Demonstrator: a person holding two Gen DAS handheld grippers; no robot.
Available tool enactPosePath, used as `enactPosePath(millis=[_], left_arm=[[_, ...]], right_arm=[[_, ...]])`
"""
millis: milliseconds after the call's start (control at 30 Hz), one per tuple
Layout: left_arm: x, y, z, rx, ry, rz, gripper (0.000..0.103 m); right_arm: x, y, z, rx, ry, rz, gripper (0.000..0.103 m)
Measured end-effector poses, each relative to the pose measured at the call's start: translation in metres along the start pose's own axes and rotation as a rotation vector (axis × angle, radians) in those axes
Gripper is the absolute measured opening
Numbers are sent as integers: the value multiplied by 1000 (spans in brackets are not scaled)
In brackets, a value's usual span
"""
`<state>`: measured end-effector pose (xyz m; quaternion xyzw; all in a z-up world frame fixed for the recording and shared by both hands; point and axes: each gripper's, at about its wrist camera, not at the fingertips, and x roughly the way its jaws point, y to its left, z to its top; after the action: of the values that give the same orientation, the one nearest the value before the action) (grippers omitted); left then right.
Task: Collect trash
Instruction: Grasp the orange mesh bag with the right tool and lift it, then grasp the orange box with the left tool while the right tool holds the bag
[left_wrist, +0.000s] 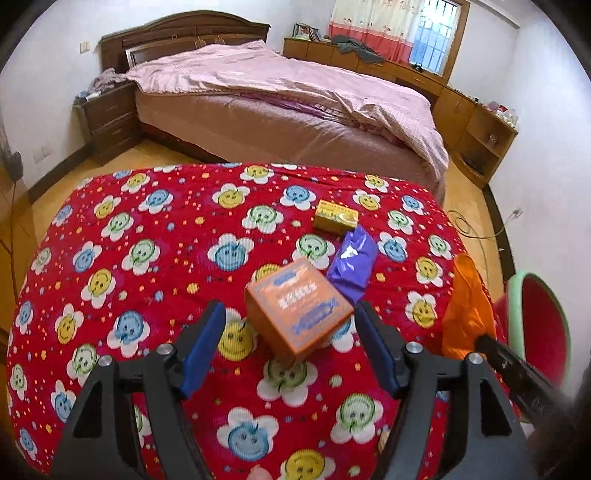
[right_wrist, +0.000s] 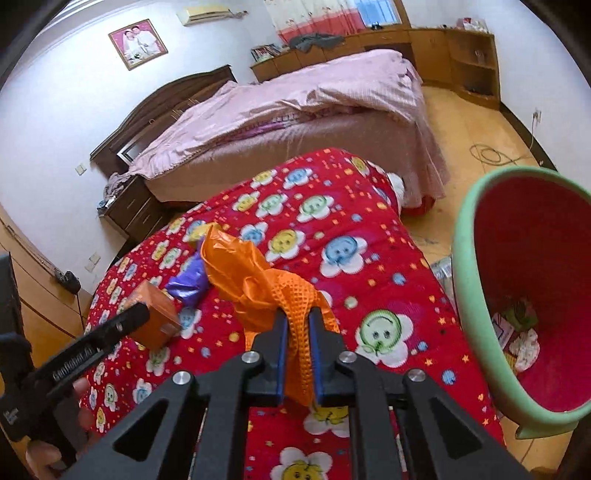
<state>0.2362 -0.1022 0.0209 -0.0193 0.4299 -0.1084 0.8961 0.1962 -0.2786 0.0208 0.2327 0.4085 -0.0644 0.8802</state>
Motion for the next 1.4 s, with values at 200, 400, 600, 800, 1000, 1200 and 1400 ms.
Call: enactPosePath(millis=[200, 400, 600, 800, 1000, 1200, 1400], left_arm=[[12, -4, 2, -2, -10, 16, 72], [16, -8, -1, -2, -10, -10, 72], [22, -9, -2, -18, 4, -41, 72], [24, -3, -1, -59, 12, -73, 72], [18, -1, -5, -54, 9, -95, 71], [-3, -2, -12, -25, -31, -108, 68], [-27, 1, -20, -29, -53, -134, 25]], right_arm=[[6, -3, -4, 1, 5, 5, 15], [10, -4, -8, 3, 10, 18, 21], [10, -7, -10, 12, 14, 32, 24], [13, -7, -12, 2, 17, 31, 25], [12, -7, -14, -4, 17, 31, 25], [9, -4, -16, -19, 17, 35, 18], [-5, -9, -19, 14, -3, 69, 11]])
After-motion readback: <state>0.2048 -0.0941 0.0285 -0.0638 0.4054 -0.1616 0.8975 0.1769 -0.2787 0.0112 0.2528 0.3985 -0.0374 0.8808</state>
